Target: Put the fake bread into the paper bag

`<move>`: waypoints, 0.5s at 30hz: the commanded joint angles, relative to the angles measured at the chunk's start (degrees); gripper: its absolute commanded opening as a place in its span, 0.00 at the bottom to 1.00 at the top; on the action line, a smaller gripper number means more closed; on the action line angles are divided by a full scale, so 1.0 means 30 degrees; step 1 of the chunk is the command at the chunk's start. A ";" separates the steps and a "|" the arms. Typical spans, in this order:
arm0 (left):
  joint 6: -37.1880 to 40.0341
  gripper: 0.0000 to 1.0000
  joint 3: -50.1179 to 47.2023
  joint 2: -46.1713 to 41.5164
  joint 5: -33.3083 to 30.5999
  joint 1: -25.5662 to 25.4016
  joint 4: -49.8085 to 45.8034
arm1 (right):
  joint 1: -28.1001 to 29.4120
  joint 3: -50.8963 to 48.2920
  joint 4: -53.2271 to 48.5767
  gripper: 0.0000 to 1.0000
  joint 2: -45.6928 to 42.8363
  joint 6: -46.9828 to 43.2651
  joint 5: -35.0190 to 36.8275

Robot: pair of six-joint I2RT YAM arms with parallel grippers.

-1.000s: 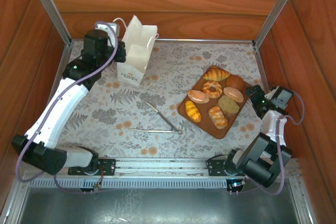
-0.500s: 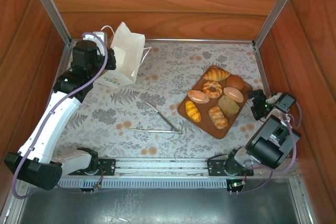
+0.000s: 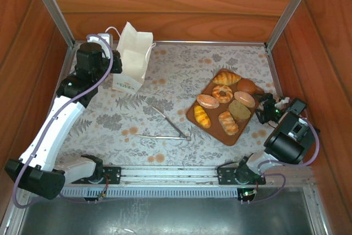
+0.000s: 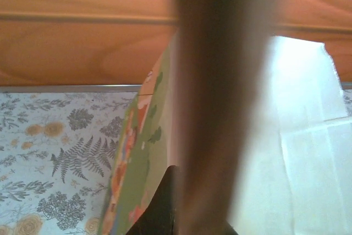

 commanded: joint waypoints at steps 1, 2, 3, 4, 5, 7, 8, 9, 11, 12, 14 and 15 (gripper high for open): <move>-0.0129 0.00 -0.0101 0.0081 -0.0015 0.0155 0.0563 | 0.0528 -0.0290 0.0658 1.00 0.0282 0.0576 -0.0871; -0.0125 0.00 -0.0102 0.0069 -0.0015 0.0159 0.0576 | 0.0646 -0.0348 0.0779 1.00 0.0331 0.0687 -0.0872; -0.0086 0.00 -0.0101 0.0084 -0.0015 0.0160 0.0577 | 0.0826 -0.0364 0.0924 1.00 0.0375 0.0798 -0.0814; -0.0099 0.00 -0.0130 0.0087 -0.0026 0.0159 0.0588 | 0.0978 -0.0357 0.0971 1.00 0.0456 0.0857 -0.0714; -0.0099 0.00 -0.0153 0.0091 -0.0029 0.0159 0.0599 | 0.1094 -0.0357 0.0993 1.00 0.0496 0.0889 -0.0586; -0.0063 0.00 -0.0188 0.0036 -0.0045 0.0170 0.0592 | 0.1176 -0.0226 0.0893 1.00 0.0506 0.0886 -0.0416; -0.0069 0.00 -0.0189 0.0041 -0.0023 0.0159 0.0585 | 0.1168 -0.0193 0.0772 1.00 0.0324 0.0859 -0.0192; -0.0057 0.00 -0.0189 0.0008 -0.0044 0.0158 0.0595 | 0.1179 -0.0131 0.0477 1.00 0.0036 0.0717 0.0206; -0.0035 0.00 -0.0218 -0.0023 -0.0057 0.0157 0.0592 | 0.1176 0.0201 -0.0548 1.00 -0.0632 0.0203 0.0992; -0.0033 0.00 -0.0219 -0.0047 -0.0055 0.0159 0.0595 | 0.1155 0.0460 -0.1228 1.00 -0.1026 -0.0197 0.1406; -0.0017 0.00 -0.0270 -0.0077 -0.0098 0.0159 0.0591 | 0.1105 0.0946 -0.2523 1.00 -0.1659 -0.0841 0.2253; -0.0012 0.00 -0.0274 -0.0059 -0.0096 0.0159 0.0594 | 0.1025 0.1173 -0.3159 1.00 -0.1892 -0.1115 0.2722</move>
